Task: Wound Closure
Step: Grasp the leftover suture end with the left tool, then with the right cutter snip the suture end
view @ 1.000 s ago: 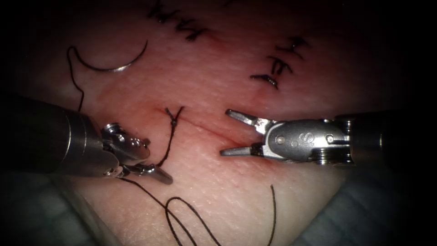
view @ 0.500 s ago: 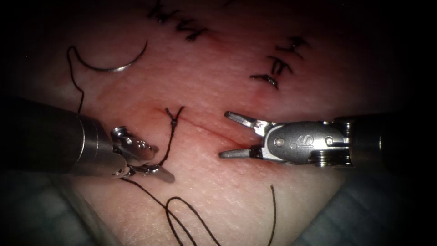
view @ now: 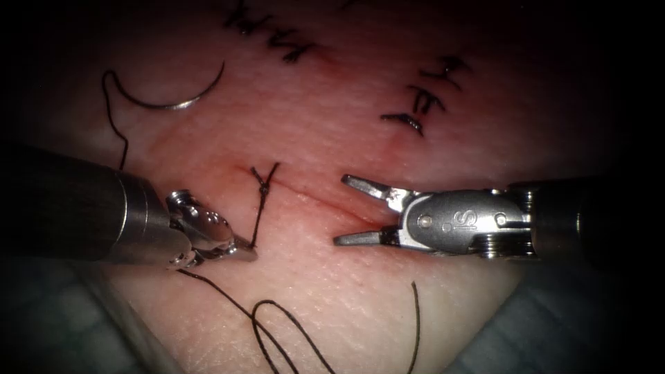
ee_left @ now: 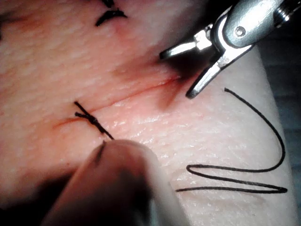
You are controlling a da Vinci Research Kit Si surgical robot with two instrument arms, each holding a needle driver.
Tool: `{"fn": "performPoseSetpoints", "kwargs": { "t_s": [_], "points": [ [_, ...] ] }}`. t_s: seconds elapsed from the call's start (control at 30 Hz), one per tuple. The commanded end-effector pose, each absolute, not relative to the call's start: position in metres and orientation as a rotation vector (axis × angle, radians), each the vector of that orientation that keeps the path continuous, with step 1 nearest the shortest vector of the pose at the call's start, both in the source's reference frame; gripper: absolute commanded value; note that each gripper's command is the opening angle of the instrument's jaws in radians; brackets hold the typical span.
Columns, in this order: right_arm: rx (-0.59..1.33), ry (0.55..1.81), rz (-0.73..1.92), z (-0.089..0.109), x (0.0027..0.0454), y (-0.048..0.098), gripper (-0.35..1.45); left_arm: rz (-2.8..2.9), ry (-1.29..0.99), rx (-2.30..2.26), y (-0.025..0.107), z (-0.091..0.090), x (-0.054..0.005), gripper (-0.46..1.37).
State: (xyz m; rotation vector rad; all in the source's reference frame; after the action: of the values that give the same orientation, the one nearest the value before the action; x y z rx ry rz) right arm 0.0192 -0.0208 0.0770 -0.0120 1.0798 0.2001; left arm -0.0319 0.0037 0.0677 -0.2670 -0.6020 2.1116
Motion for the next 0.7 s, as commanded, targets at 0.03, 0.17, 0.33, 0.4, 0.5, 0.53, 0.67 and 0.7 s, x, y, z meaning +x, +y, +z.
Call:
{"fn": "performPoseSetpoints", "kwargs": {
  "t_s": [0.03, 0.17, 0.33, 0.4, 0.5, 0.53, 0.67, 0.7],
  "points": [
    [-0.007, 1.080, 0.197, 0.0770, 0.0192, -0.0207, 1.17, 2.112, -0.609, -0.274, 0.0038, 0.0677, -0.0319, -0.35],
    [-0.007, 1.081, 0.196, 0.0771, 0.0190, -0.0207, 1.16, 2.113, -0.604, -0.280, 0.0040, 0.0675, -0.0318, -0.35],
    [-0.010, 1.083, 0.196, 0.0774, 0.0189, -0.0207, 1.17, 2.111, -0.588, -0.295, 0.0047, 0.0669, -0.0316, -0.35],
    [-0.009, 1.089, 0.195, 0.0775, 0.0189, -0.0206, 1.17, 2.110, -0.587, -0.300, 0.0050, 0.0667, -0.0315, -0.35],
    [-0.016, 1.102, 0.196, 0.0779, 0.0189, -0.0207, 1.17, 2.109, -0.584, -0.306, 0.0057, 0.0662, -0.0313, -0.35],
    [-0.019, 1.108, 0.197, 0.0780, 0.0189, -0.0207, 1.17, 2.109, -0.583, -0.307, 0.0059, 0.0660, -0.0312, -0.35],
    [-0.025, 1.127, 0.192, 0.0789, 0.0190, -0.0207, 1.17, 2.110, -0.588, -0.308, 0.0065, 0.0657, -0.0310, -0.35],
    [-0.023, 1.136, 0.189, 0.0792, 0.0190, -0.0207, 1.17, 2.110, -0.585, -0.309, 0.0066, 0.0657, -0.0309, -0.35]
  ]
}}
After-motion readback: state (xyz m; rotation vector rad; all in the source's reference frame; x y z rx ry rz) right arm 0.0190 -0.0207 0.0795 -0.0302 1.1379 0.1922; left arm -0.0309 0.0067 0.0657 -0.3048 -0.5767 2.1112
